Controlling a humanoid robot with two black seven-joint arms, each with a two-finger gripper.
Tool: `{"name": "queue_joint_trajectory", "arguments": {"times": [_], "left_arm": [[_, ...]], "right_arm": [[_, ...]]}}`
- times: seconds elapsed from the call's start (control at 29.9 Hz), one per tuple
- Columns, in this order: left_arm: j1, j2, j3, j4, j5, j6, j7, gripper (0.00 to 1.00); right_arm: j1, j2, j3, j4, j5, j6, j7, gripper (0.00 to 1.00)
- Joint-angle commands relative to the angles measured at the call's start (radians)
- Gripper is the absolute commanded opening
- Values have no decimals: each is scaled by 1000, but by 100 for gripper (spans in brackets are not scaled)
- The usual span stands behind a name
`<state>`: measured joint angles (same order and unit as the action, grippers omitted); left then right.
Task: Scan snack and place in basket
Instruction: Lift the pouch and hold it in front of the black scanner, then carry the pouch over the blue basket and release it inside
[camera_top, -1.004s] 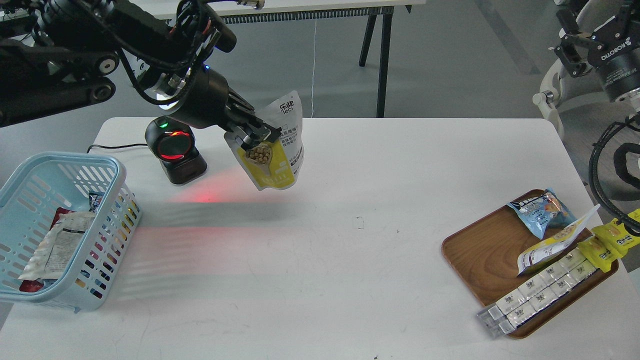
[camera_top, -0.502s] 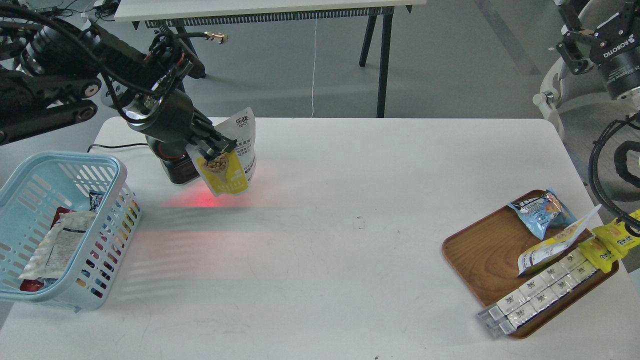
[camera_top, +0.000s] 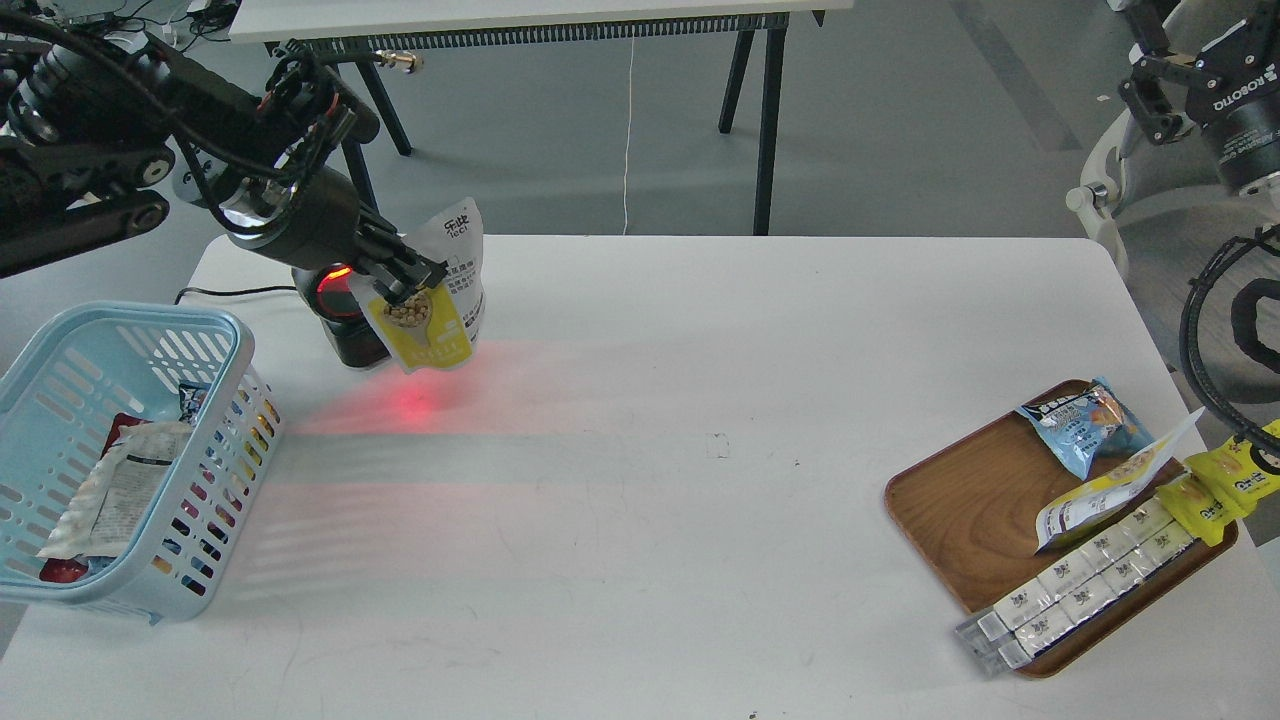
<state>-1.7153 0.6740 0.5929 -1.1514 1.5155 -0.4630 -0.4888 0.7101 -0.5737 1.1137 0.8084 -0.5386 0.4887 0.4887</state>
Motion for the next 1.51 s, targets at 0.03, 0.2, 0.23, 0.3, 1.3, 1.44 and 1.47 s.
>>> {"name": "queue_joint_trajectory", "arguments": {"times": [0.03, 0.2, 0.23, 0.3, 1.3, 1.44, 1.47], "left_arm": [[-1, 3, 1, -4, 0, 0, 0, 0], [0, 18, 2, -5, 3, 0, 0, 0], [0, 24, 2, -5, 6, 1, 0, 0], [0, 36, 2, -7, 14, 0, 0, 0], [-259, 616, 5, -169, 22, -26, 0, 0], [-218, 722, 8, -197, 60, -26, 0, 0], [-204, 742, 8, -209, 71, -26, 0, 0]], "right_arm": [[0, 0, 0, 0, 0, 0, 0, 99], [-1, 2, 0, 0, 0, 0, 0, 99], [-1, 2, 0, 0, 0, 0, 0, 99], [-1, 2, 0, 0, 0, 0, 0, 99], [3, 12, -2, 0, 0, 0, 0, 99], [3, 12, -2, 0, 0, 0, 0, 99], [3, 12, -3, 0, 0, 0, 0, 99]]}}
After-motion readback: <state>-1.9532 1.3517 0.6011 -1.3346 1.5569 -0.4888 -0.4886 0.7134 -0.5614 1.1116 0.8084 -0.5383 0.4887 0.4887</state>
